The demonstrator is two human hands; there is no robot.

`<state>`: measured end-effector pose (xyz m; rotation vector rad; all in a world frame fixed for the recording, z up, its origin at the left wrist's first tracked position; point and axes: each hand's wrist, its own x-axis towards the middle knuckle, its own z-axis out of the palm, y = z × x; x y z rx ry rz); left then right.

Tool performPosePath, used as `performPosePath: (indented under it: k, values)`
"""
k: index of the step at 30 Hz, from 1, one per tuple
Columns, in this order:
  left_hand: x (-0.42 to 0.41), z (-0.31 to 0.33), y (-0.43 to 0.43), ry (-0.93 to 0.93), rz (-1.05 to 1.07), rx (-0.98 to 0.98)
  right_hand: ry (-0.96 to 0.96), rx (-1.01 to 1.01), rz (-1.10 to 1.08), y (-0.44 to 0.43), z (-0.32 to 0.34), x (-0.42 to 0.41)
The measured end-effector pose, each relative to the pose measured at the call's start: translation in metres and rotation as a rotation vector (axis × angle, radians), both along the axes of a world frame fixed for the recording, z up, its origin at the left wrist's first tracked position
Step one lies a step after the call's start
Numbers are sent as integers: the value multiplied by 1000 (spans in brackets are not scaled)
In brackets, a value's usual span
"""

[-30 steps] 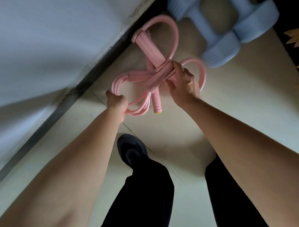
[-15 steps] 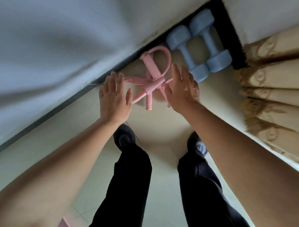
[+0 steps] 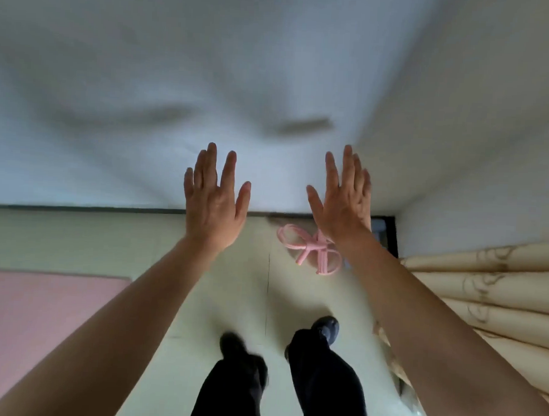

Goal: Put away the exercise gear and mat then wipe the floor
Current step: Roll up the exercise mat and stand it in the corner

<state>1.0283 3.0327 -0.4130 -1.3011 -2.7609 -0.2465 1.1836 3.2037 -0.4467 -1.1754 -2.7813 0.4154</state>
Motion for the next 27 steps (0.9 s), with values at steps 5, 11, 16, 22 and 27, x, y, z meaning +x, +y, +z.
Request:
performPosePath:
  k: [5, 11, 16, 22, 27]
  values:
    - [-16, 120, -143, 161, 222, 79, 116, 79, 218, -93, 128, -49]
    - [6, 214, -385, 301, 518, 121, 315, 197, 530, -302, 216, -105]
    - [56, 248, -619, 390, 699, 69, 410, 170, 797, -532, 250, -141]
    - [97, 278, -807, 416, 958, 24, 469, 138, 1091, -742, 281, -151]
    - [86, 271, -903, 355, 1145, 69, 482, 188, 1265, -844, 276, -183]
